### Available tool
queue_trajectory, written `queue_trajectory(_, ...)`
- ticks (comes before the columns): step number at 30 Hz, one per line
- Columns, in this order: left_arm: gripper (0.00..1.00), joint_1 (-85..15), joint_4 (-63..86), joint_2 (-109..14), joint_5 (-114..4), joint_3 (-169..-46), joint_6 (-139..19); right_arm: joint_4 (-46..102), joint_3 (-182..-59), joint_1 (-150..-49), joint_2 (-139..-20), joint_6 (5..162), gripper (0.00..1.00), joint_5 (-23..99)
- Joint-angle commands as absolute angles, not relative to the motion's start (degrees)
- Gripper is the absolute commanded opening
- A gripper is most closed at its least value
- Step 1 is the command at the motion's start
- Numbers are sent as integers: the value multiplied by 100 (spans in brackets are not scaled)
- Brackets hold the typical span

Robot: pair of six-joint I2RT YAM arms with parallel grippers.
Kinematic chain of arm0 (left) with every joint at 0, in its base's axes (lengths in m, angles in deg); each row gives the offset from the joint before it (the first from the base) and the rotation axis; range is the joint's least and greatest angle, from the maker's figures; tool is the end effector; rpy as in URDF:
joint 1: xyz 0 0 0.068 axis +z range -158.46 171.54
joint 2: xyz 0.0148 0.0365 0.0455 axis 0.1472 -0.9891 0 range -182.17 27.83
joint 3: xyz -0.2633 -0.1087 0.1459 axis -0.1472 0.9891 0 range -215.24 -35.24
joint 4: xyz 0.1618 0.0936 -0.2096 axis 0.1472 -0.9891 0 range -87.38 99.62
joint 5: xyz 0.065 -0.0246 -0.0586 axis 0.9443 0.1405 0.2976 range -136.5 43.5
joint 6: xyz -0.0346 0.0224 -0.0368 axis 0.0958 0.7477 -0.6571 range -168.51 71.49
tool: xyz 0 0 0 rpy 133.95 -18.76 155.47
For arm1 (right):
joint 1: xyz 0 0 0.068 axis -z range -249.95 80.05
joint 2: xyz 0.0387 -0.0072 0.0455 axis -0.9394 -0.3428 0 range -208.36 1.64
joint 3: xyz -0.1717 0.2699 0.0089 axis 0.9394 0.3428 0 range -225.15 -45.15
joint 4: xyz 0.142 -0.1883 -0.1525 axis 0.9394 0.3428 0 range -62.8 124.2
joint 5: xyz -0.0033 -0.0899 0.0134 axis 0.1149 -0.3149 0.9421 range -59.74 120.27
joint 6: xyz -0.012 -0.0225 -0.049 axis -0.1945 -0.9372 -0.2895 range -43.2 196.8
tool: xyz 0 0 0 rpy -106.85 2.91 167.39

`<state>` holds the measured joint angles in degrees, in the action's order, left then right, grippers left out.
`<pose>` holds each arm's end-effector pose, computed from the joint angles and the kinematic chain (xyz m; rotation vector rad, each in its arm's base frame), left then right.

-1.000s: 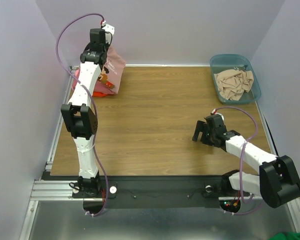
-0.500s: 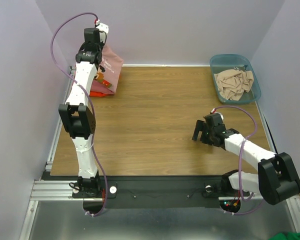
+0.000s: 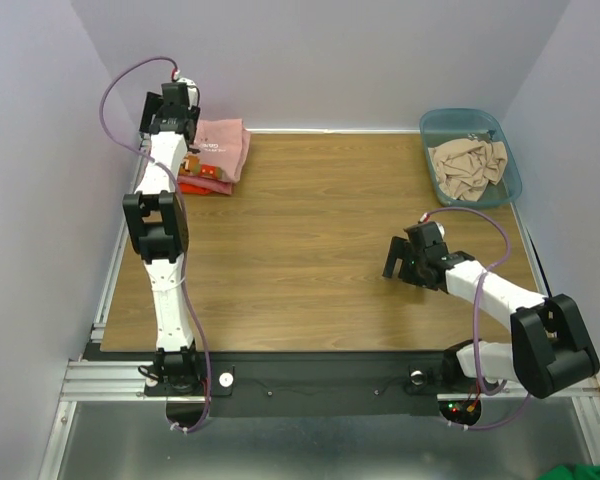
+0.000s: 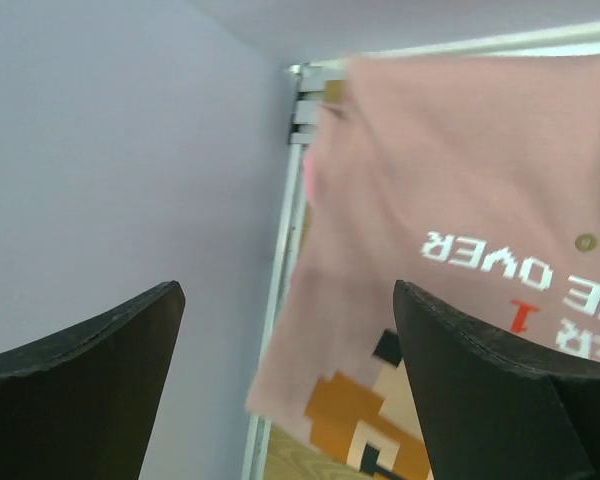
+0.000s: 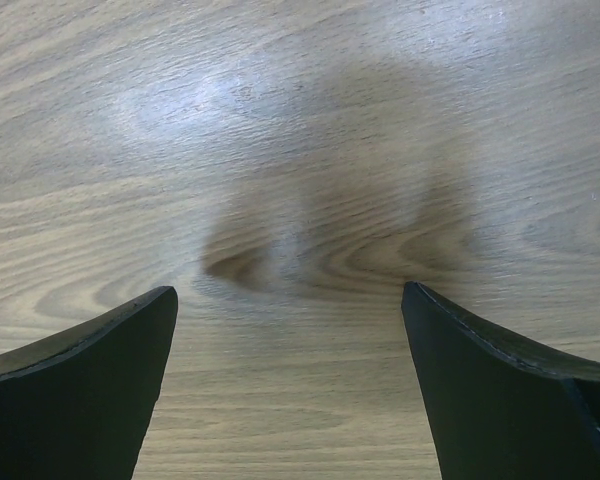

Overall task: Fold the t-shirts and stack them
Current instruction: Neatly place the folded tshirt to the corner

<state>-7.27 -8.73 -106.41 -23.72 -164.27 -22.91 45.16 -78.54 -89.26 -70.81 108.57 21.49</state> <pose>0.6072 0.0272 0.3297 0.1646 2.0076 0.6945 0.2193 0.0708 0.1975 0.3351 2.5330 0.1493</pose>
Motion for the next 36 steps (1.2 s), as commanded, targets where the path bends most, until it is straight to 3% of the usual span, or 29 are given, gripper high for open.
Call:
queue_trajectory(1, 98, -627, -374, -10269, -1654, -17050, -2908, 4328, -7925, -8938, -6983, 10932, 100, 2192)
queue_trajectory(6, 98, -627, -910, -9515, -2004, -16998, -3935, 4328, -7820, -8938, -6333, 10870, 100, 2428)
queue_trajectory(10, 98, -635, -1490, -8627, -3406, -16586, -5164, 4346, -7688, -8938, -5814, 10905, 100, 2429)
queue_trajectory(12, 99, -635, -1552, -7971, -4128, -15998, -6102, 4372, -7671, -8938, -5612, 11019, 100, 2420)
queue_trajectory(15, 99, -950, -1150, -6757, -5063, -14191, -6915, 4381, -7635, -8947, -5357, 11125, 100, 2438)
queue_trajectory(17, 98, -1868, -272, -6028, -4357, -12317, -7092, 4390, -7583, -8947, -5225, 11186, 100, 2455)
queue_trajectory(19, 98, -2957, 424, -5043, -3827, -11193, -7162, 4399, -7495, -8938, -4970, 11213, 100, 2438)
queue_trajectory(25, 98, -4308, 1374, -3081, -3517, -7310, -8725, 4425, -7188, -8947, -4363, 11230, 100, 2218)
queue_trajectory(28, 99, -4380, 1288, -2720, -3298, -6637, -9016, 4416, -7073, -8947, -4118, 11414, 100, 1973)
queue_trajectory(36, 98, -4380, 585, -2588, -2850, -6644, -9149, 4416, -6695, -8947, -3450, 11573, 100, 1796)
